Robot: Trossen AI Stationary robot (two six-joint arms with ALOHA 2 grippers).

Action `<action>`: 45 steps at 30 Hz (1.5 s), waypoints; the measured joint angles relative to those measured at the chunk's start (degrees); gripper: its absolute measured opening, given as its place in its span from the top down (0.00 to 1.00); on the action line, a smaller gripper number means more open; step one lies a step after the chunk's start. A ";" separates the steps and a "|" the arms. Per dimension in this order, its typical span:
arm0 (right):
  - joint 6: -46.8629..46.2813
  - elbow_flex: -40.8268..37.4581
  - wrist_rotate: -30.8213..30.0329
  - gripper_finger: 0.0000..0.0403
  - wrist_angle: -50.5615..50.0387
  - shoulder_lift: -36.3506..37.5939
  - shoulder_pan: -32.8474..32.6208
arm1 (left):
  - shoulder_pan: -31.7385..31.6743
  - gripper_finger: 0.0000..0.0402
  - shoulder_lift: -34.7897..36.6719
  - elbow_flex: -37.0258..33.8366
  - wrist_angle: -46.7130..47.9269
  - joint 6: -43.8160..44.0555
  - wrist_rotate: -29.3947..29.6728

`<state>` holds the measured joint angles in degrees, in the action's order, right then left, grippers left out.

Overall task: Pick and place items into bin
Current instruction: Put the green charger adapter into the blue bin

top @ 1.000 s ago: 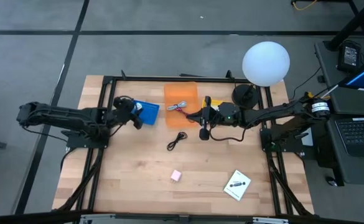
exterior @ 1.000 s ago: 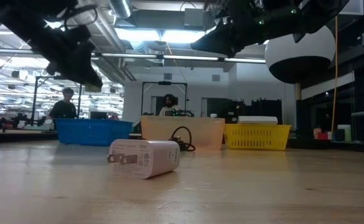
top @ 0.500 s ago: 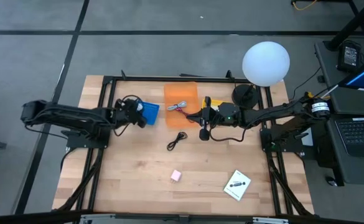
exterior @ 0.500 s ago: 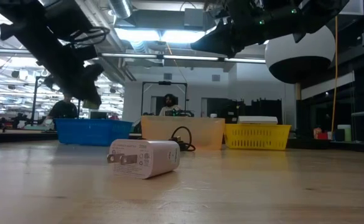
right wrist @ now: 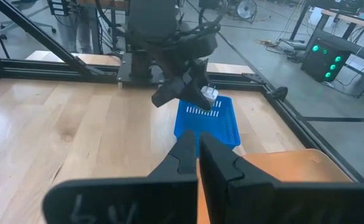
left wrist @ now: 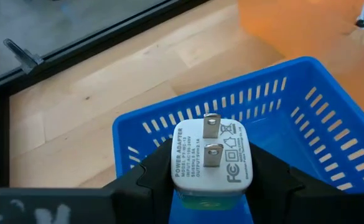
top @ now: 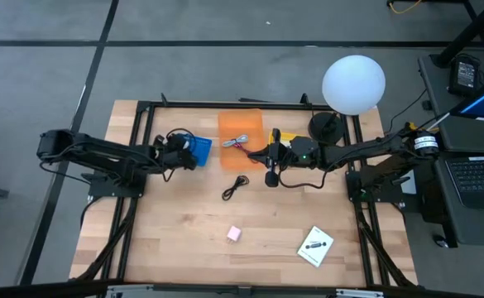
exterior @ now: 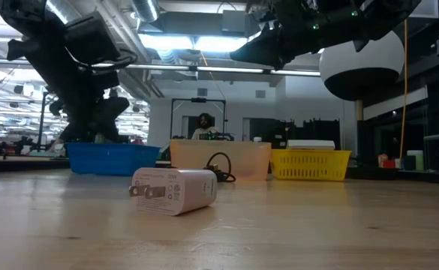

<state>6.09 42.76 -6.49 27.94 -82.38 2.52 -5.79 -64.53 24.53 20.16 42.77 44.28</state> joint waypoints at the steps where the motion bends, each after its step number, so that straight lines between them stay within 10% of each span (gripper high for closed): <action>1: 0.00 0.00 0.01 1.00 0.00 -0.01 0.00 | -0.01 0.63 -0.42 0.00 -0.21 0.20 0.01; 45: 0.00 0.00 0.01 0.99 -0.02 -0.01 -0.04 | -4.12 0.60 -3.89 -0.02 -3.96 -3.53 -0.40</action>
<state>6.09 42.76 -6.48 27.92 -82.39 2.48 -9.91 -68.42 24.51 16.21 39.24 43.88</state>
